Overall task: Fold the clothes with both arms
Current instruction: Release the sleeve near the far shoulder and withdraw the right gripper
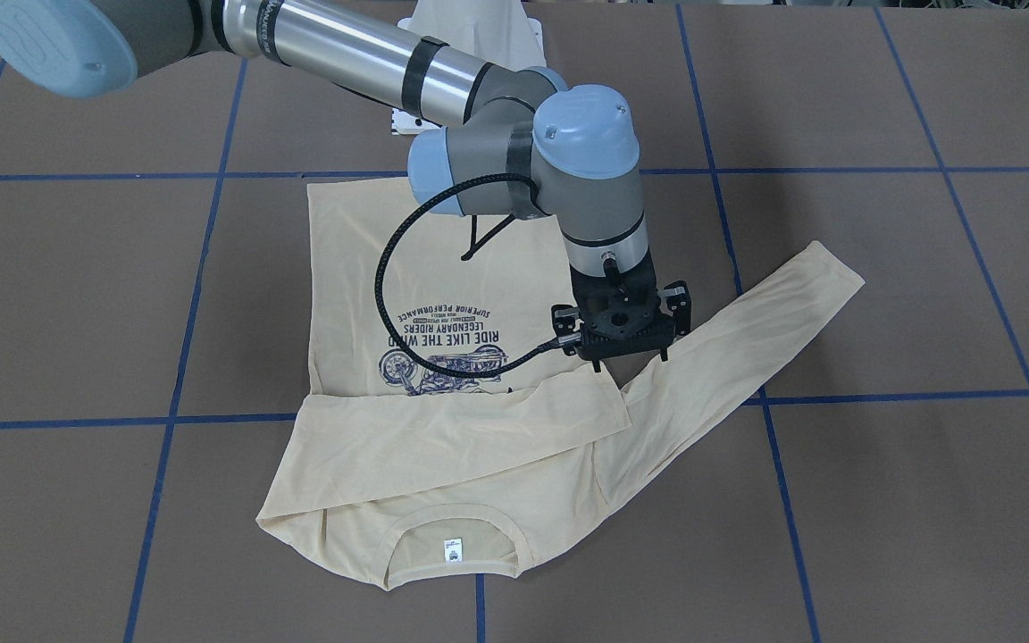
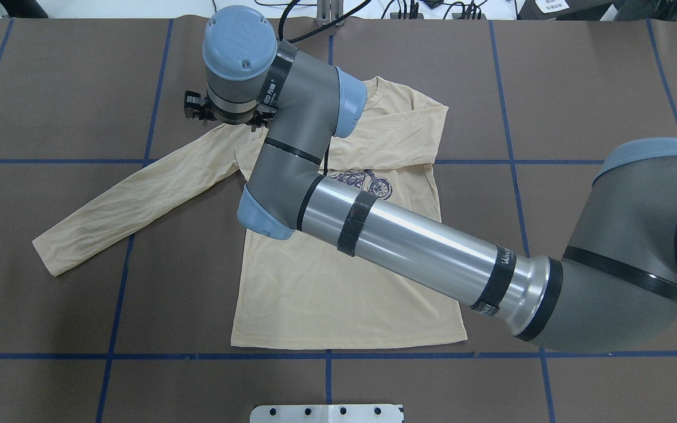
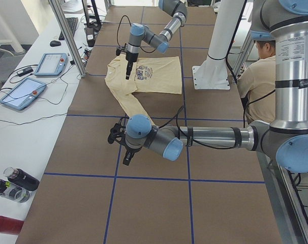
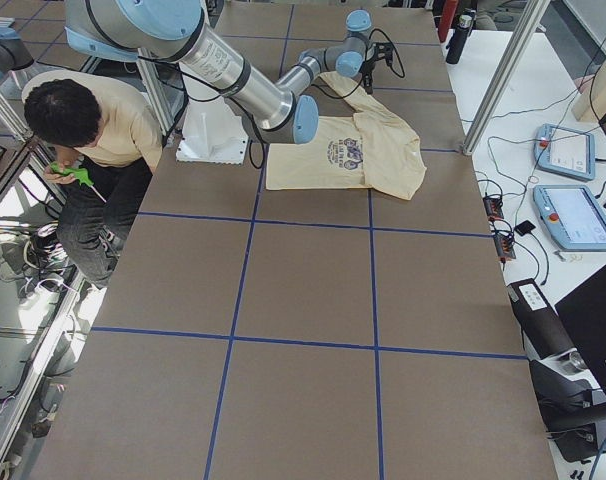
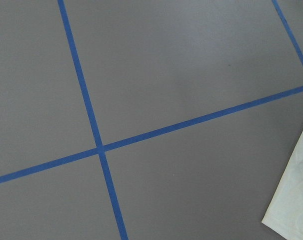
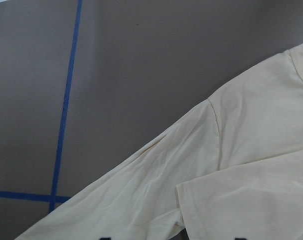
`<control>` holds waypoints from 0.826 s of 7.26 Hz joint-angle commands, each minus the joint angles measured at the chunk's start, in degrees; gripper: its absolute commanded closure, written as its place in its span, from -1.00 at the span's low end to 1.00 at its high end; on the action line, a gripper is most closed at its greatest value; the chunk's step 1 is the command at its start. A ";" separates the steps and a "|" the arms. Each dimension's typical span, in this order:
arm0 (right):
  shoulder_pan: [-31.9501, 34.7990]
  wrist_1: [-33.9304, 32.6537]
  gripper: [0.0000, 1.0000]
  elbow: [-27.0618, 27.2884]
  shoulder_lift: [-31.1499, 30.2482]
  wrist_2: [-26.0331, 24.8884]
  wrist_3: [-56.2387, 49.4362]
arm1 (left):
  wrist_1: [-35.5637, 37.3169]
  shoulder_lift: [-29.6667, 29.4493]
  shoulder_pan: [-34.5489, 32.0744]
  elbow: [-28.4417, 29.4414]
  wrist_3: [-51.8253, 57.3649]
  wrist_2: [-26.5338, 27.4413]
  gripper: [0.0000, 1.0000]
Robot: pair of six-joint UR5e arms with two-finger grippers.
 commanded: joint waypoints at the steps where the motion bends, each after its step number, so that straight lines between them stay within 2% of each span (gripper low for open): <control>1: 2.38 -2.60 -0.96 5.51 -4.46 6.63 3.85 | -9.08 -0.36 6.59 0.04 -12.41 1.20 -1.00; 2: 3.70 -5.67 -0.96 11.56 -8.94 8.58 3.86 | -15.23 0.07 11.59 0.21 -17.70 5.03 -0.99; 3: 4.58 -5.96 -0.96 14.32 -12.03 9.81 3.86 | -16.42 0.25 16.51 0.13 -24.80 7.07 -0.99; 4: 6.15 -5.44 -0.96 20.53 -19.37 14.09 4.91 | -17.04 0.42 18.56 0.73 -28.61 7.01 -1.00; 6: 9.06 -5.00 -0.97 30.48 -31.08 17.99 6.85 | -18.79 -0.36 23.48 4.77 -28.56 7.18 -0.91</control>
